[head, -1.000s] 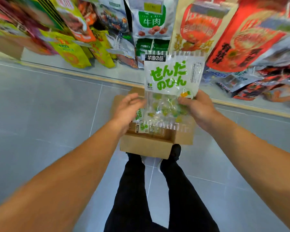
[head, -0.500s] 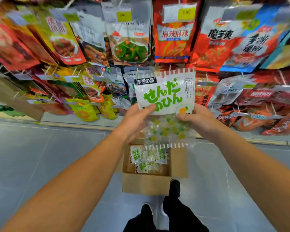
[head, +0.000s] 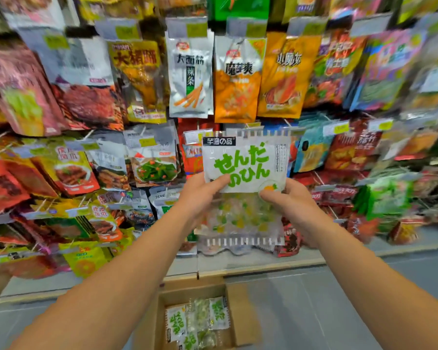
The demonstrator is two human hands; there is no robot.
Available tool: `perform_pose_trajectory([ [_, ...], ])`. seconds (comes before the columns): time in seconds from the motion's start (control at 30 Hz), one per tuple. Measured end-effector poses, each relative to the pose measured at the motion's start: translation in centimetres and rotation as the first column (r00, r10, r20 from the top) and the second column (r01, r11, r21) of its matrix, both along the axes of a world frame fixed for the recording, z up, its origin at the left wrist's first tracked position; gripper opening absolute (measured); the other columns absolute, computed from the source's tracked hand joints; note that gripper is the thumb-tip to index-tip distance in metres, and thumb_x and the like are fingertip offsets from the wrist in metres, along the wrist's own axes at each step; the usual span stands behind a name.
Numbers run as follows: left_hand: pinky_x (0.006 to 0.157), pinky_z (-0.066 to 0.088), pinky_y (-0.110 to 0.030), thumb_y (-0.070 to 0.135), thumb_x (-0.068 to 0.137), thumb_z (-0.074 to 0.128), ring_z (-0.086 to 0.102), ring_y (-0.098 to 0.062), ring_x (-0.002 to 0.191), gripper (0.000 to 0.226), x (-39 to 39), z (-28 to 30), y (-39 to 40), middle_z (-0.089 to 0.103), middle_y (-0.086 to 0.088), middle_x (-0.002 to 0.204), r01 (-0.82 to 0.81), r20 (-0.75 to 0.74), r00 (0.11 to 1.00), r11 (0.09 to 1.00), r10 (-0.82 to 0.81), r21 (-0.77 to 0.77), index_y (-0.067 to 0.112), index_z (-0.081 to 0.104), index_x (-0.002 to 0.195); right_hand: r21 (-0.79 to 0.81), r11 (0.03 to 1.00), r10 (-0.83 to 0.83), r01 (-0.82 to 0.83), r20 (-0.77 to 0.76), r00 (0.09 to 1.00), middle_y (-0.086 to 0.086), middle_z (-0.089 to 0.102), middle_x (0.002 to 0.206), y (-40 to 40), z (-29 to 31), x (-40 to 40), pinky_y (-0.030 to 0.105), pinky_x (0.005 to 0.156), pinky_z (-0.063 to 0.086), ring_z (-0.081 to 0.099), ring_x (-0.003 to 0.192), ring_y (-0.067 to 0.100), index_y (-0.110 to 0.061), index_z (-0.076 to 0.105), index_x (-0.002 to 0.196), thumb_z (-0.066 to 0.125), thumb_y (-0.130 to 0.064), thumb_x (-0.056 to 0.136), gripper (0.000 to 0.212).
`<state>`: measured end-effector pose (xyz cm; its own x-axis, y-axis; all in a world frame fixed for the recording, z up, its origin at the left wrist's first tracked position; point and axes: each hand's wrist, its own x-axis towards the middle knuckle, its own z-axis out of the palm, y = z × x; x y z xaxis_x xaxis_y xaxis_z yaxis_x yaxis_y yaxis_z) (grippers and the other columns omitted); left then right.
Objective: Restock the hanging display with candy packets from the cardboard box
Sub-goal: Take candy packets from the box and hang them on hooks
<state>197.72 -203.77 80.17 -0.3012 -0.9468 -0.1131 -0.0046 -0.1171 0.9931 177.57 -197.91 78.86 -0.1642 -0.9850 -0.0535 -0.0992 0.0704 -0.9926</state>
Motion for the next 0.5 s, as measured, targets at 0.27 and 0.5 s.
perform_pose_trajectory([
  [0.27,0.056,0.05,-0.026,0.025,0.094,0.063,0.066,-0.016,0.067,0.011,-13.7,6.8,0.7,0.076,0.002,0.088,0.038,-0.004,0.999,0.982,-0.039,-0.185,0.019,0.072,0.097,-0.133,0.981,-0.146,0.138,-0.053,0.988,-0.004,0.076,0.1,2.1,6.7,-13.3,0.03,0.071,0.056,0.07,0.089,0.015,-0.024,0.072,0.104,0.073,-0.02,0.088,0.016],
  [0.5,0.051,0.047,-0.026,0.022,0.094,0.063,0.065,-0.016,0.059,0.01,-29.6,11.0,2.1,0.075,0.001,0.081,-0.012,-0.093,0.996,0.969,-0.011,-0.246,0.018,0.071,0.098,-0.239,0.953,-0.203,0.187,-0.043,0.978,-0.003,0.076,0.094,4.4,11.6,-27.7,0.029,0.068,0.054,0.07,0.085,0.014,-0.021,0.072,0.102,0.073,-0.018,0.087,0.015],
])
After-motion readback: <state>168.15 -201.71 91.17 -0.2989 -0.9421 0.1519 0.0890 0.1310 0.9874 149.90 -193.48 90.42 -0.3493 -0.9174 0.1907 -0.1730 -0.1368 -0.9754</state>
